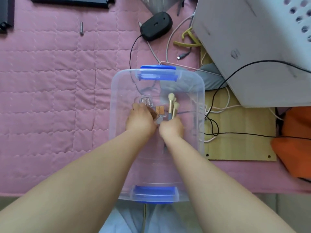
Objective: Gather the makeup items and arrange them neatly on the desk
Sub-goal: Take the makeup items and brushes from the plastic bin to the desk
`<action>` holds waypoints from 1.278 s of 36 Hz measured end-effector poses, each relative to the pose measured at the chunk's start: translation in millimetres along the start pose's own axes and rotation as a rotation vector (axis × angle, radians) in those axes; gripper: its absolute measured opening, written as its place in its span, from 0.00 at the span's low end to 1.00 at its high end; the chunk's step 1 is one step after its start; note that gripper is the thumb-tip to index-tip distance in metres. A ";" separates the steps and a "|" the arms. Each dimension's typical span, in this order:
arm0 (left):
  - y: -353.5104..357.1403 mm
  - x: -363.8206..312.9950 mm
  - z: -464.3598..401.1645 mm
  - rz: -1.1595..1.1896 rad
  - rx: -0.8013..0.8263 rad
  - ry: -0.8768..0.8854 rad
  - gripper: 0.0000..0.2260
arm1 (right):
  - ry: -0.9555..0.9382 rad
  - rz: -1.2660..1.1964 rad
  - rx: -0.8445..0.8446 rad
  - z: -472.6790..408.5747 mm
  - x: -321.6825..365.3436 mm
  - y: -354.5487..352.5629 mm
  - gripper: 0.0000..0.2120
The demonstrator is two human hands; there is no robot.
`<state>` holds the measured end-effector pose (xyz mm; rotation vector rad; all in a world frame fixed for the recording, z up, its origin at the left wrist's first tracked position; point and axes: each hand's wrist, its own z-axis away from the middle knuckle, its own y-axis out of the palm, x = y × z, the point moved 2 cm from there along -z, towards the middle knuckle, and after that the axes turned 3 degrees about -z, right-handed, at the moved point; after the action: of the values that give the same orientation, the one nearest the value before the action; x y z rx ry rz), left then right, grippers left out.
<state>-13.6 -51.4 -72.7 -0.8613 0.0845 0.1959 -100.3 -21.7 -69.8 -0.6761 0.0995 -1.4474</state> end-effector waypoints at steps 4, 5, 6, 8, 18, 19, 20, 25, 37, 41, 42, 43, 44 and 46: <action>-12.1 -4.6 -2.2 0.125 -0.057 -0.028 0.29 | -0.020 -0.032 -0.021 -1.7 1.2 -3.6 0.15; -13.3 -5.2 -4.1 0.109 -0.059 -0.013 0.29 | -0.025 -0.048 -0.031 -3.1 2.7 -1.9 0.15; -13.6 -5.0 -7.0 0.086 -0.059 0.002 0.29 | -0.032 -0.058 -0.040 -4.3 4.0 -0.7 0.15; -13.5 -3.7 -13.7 0.032 -0.063 0.025 0.27 | -0.053 -0.066 -0.057 -7.3 5.5 3.1 0.15; -19.6 -0.5 -33.9 -0.120 -0.050 0.052 0.14 | -0.171 0.101 -0.081 -18.0 10.4 12.4 0.13; -20.2 -0.3 -35.4 -0.125 -0.048 0.054 0.15 | -0.184 0.110 -0.081 -18.6 10.9 13.2 0.12; -20.7 -0.3 -37.0 -0.133 -0.046 0.058 0.15 | -0.193 0.109 -0.082 -19.1 11.4 14.2 0.13; -18.6 1.5 -43.1 -0.189 0.015 0.052 0.23 | -0.159 0.014 -0.080 -22.4 11.8 17.1 0.15; -18.7 -0.4 -39.1 0.072 -0.027 0.021 0.19 | -0.031 -0.076 -0.089 -25.6 10.8 15.6 0.16; -25.4 0.2 -26.4 0.274 0.043 0.015 0.21 | 0.050 -0.254 -0.078 -13.1 7.6 12.4 0.14; -30.5 -0.5 -21.1 0.321 0.048 0.021 0.21 | 0.059 -0.283 -0.068 -7.8 7.2 10.0 0.15; -36.3 -1.1 -14.7 0.365 0.055 0.020 0.19 | 0.060 -0.296 -0.057 -2.2 6.8 7.9 0.15; -42.7 -1.5 -7.3 0.401 0.067 0.012 0.17 | 0.055 -0.304 -0.044 4.9 7.2 4.9 0.15; -57.0 -0.6 9.9 0.453 0.079 0.000 0.14 | 0.037 -0.317 -0.026 20.9 7.6 -1.6 0.12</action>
<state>-2.6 -80.1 -23.7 -0.7536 0.2861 0.6131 -91.0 -21.1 -49.6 -0.7081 0.0407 -1.7658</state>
